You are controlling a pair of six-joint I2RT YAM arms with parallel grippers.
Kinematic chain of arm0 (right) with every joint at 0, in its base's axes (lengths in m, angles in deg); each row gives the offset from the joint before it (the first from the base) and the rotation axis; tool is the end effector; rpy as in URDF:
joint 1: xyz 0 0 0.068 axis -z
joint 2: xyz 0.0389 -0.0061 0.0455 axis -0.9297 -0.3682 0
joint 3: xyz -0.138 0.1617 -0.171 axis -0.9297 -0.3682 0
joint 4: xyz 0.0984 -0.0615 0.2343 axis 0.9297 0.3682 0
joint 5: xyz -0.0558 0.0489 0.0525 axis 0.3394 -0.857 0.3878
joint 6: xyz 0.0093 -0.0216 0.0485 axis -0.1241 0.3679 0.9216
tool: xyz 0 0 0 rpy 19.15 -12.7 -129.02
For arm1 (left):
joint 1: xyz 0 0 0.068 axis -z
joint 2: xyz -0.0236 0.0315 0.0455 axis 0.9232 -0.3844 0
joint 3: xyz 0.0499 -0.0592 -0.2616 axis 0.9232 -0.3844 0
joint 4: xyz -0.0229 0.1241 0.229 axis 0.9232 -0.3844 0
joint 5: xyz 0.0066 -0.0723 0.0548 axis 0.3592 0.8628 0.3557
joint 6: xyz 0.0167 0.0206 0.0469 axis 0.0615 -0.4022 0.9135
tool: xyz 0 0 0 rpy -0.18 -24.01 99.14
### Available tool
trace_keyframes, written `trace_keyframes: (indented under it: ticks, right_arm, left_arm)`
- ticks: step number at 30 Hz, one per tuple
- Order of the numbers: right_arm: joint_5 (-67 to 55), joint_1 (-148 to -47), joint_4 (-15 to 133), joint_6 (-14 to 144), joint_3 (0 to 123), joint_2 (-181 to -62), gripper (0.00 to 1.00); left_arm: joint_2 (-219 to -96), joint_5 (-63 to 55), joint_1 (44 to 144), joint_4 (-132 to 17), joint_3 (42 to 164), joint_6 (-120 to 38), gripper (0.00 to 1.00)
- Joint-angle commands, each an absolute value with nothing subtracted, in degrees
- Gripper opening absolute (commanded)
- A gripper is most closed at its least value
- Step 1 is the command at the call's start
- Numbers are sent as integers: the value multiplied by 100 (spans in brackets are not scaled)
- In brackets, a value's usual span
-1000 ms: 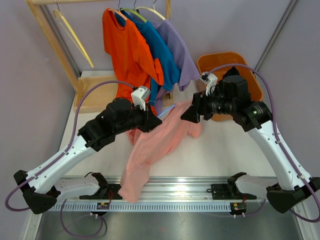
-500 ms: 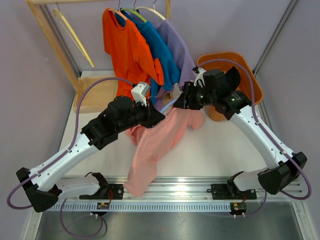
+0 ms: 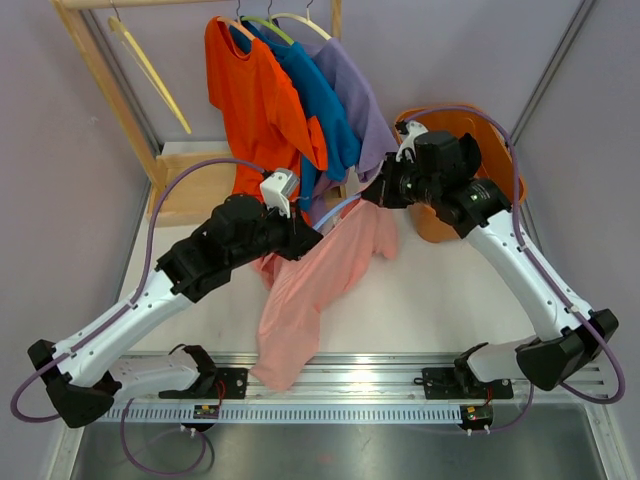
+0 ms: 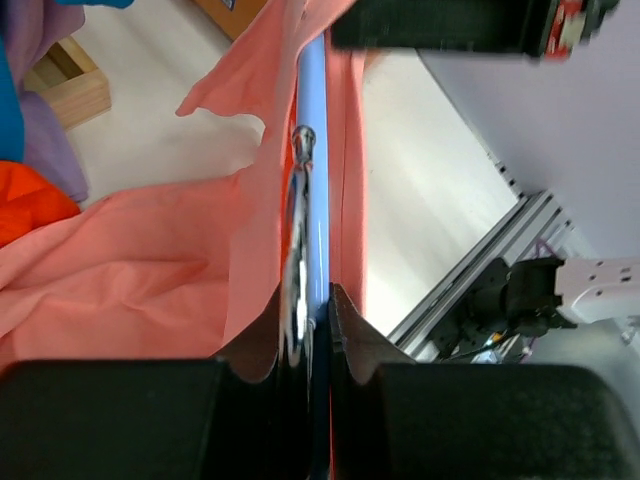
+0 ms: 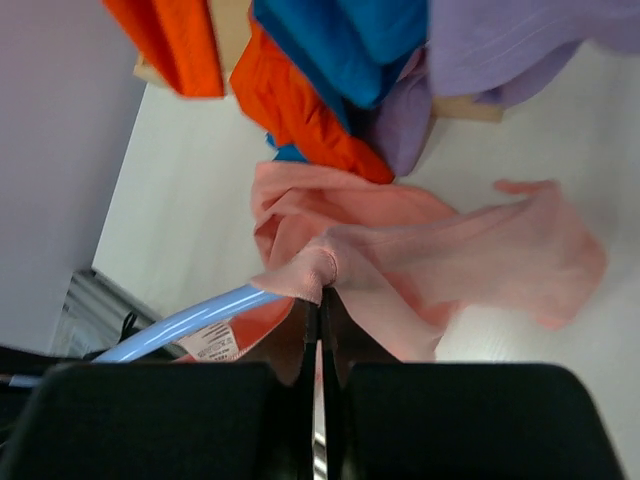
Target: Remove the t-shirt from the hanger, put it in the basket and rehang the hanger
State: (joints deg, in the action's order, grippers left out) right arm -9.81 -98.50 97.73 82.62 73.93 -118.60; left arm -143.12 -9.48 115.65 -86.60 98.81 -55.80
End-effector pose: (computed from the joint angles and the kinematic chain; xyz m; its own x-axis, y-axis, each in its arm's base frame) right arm 0.2492 0.1524 0.4191 -0.6513 0.0908 -0.7534 -0.4026 0.8003 0.4444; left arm 0.1519 -0.1727 0.3965 -0.5487 -0.0509 -0.8345 0.5931 0.6798 -0.4314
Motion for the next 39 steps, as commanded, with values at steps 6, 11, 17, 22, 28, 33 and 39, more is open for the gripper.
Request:
trace_keyframes:
  ticks: [6,11,17,22,28,33,39]
  right_arm:
    - [35,-8344,8952,7451,7814,-12121,0]
    - [88,-8096,8680,6942,7490,-12210,0]
    - [71,-7807,8582,6852,7094,-12412,0]
    - [-394,-7631,8661,6800,6919,-12597,0]
    - [-799,-7578,8828,6808,6725,-12746,0]
    - [-2482,-7446,8759,6406,6559,-12615,0]
    - [-5042,-7446,8706,5245,6225,-12254,0]
  left_arm:
    - [-13827,-280,11565,-9260,10113,-4747,0]
    - [-13721,-96,11565,-9207,10131,-4624,0]
    - [-13589,37,11565,-9023,10158,-4615,0]
    - [-13493,10,11538,-8812,10263,-4747,0]
    - [-13413,-60,11503,-8461,10342,-4923,0]
    - [-13553,-218,11503,-8364,10369,-4958,0]
    - [-13949,-692,11495,-7637,10053,-5212,0]
